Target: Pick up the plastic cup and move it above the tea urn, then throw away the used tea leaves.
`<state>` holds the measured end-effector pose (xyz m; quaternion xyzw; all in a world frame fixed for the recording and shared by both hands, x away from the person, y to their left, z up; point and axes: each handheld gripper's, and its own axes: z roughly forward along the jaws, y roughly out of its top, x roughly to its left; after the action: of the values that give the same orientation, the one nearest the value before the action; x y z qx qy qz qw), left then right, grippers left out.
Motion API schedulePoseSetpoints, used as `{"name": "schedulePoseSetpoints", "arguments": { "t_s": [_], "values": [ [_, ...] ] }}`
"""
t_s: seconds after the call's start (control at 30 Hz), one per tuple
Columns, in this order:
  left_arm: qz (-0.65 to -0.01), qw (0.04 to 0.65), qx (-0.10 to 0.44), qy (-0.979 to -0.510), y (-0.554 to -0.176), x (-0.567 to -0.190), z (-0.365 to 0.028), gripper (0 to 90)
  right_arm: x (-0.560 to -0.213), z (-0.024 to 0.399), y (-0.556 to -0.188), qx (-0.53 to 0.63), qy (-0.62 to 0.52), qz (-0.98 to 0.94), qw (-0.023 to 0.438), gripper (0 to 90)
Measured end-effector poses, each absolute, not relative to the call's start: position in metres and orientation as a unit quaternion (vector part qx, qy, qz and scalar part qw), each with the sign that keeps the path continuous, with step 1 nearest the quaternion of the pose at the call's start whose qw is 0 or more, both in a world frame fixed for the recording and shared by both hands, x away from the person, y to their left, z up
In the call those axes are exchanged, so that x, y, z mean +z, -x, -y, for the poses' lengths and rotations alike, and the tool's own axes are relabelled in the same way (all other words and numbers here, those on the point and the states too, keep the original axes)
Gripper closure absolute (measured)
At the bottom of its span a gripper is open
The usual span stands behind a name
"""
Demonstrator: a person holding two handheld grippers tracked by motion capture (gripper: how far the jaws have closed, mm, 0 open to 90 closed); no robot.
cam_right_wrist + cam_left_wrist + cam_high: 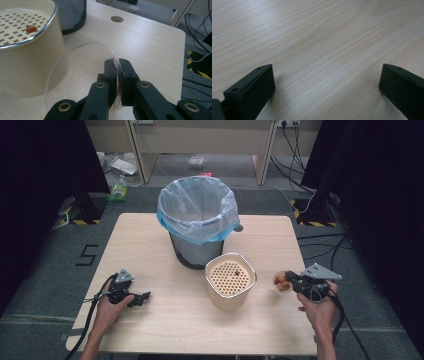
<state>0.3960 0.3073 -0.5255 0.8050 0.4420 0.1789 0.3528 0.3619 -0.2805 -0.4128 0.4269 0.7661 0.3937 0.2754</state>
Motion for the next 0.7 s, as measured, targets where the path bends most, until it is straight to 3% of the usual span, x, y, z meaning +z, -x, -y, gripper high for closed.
{"name": "schedulePoseSetpoints", "arguments": {
  "t_s": [0.7],
  "values": [
    [-0.442,0.352,0.179,-0.805,-0.396,-0.525,-0.307,0.0,-0.374,0.259,-0.375,0.412,-0.381,-0.749,0.352,85.8]
  ]
}}
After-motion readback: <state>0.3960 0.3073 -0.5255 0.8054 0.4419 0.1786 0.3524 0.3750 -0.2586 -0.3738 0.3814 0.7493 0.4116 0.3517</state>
